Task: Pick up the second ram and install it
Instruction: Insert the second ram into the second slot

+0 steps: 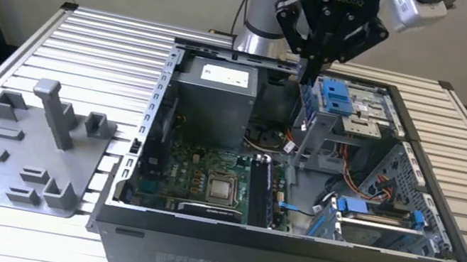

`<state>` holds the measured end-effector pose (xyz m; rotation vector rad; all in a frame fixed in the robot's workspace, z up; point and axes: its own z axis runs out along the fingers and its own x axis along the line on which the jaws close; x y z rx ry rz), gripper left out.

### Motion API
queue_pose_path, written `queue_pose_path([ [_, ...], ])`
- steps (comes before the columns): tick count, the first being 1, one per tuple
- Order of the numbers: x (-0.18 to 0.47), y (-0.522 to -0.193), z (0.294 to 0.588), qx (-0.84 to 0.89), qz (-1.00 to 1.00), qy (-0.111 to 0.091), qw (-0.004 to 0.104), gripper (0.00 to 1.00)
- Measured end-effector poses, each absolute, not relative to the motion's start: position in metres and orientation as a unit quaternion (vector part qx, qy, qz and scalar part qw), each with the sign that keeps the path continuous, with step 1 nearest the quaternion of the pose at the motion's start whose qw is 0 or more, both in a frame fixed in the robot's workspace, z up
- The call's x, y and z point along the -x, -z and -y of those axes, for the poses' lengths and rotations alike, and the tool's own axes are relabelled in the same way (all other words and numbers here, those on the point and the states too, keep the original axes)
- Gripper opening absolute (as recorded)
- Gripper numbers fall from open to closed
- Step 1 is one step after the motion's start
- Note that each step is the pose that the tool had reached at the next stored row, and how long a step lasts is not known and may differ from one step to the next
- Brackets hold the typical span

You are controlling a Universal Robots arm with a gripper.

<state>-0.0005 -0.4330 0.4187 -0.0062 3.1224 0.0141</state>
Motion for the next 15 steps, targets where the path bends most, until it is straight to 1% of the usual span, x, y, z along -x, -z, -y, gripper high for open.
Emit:
queue_pose_path([
  [15,0.0006,-0.4184,0.433,-0.033,-0.999,-0.004,0.01,0.14],
])
